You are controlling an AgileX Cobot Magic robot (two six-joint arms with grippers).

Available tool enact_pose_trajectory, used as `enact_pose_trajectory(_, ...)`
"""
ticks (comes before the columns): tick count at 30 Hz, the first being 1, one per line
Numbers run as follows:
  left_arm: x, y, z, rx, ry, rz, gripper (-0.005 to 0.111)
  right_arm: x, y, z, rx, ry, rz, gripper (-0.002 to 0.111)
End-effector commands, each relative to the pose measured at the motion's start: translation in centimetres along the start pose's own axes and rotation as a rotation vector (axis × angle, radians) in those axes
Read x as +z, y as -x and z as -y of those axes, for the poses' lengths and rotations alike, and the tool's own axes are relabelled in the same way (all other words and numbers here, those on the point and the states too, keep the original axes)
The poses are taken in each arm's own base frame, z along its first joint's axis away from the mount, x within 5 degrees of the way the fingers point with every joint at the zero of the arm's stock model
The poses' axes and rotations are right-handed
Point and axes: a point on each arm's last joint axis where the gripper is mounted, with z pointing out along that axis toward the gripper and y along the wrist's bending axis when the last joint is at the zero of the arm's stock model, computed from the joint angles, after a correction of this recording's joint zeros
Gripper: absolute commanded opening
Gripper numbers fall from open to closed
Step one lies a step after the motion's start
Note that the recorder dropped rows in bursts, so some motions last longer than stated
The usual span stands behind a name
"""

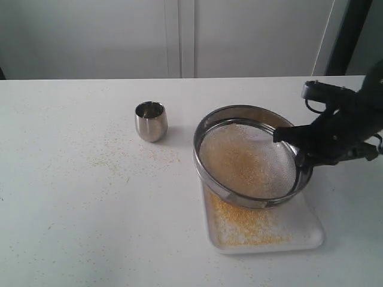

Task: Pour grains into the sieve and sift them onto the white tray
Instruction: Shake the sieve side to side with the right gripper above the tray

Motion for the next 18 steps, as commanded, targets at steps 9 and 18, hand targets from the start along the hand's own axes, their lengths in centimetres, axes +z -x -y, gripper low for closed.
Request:
enact_pose_trajectory(9,0.0,-0.3,0.0,-0.002,-0.001,-0.010,0.000,-0.1,2.6,0.4,0.006,-0.074,-0.044,0.000)
enact_pose_trajectory(18,0.0,-0.3,-0.1,0.000,0.002,-0.010,0.000,0.3,0.6,0.3,-0.067,-0.129,-0.242,0.000)
